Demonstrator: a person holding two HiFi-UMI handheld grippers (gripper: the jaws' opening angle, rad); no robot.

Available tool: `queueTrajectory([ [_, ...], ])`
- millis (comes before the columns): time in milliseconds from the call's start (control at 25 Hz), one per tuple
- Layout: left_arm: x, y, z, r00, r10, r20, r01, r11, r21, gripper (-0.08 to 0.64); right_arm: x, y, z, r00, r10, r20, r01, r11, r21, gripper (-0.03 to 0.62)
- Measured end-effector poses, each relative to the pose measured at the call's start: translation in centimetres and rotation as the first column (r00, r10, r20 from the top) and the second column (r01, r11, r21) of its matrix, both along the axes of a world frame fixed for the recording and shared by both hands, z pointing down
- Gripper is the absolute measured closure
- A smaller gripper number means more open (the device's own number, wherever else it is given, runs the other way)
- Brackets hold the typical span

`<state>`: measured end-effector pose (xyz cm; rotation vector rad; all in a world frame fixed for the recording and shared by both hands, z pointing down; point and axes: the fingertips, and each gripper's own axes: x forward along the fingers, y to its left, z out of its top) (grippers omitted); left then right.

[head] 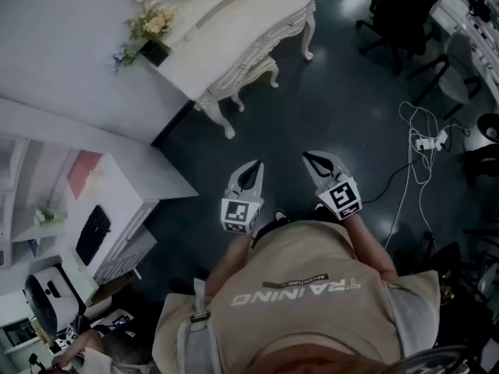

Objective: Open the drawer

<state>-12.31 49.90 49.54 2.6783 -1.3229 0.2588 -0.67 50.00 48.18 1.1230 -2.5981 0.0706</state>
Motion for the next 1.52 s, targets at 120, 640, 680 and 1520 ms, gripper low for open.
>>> queueTrajectory([
  [120, -1.5, -1.6, 1.2, 1.000, 0.011, 0.000, -0.011, 1.000, -0.020, 0.552, -1.5, -1.3, -0.3, 0.998, 0.025, 0.066, -0.025, 1.000, 0.003, 0.589],
  [640, 3.4, -6.0, -1.8, 0.999, -0.026, 0.038, 0.025, 1.000, 0.018, 0.552, 3.7, -6.5, -2.2, 0.992, -0.008, 0.128, 0.002, 0.999, 0.051, 0.589],
  [680, 4.3, -6.2, -1.7, 0.999, -0.023, 0.046, 0.023, 1.000, 0.015, 0.553, 4.4, -6.9, -2.1, 0.991, -0.016, 0.133, 0.010, 0.999, 0.048, 0.589],
  [1520, 11.6, -12.7, 2.4, 0.985, -0.168, 0.029, 0.170, 0.978, -0.123, 0.554, 10.9, -14.0, 4.6, 0.971, -0.191, 0.142, 0.205, 0.974, -0.094, 0.589],
])
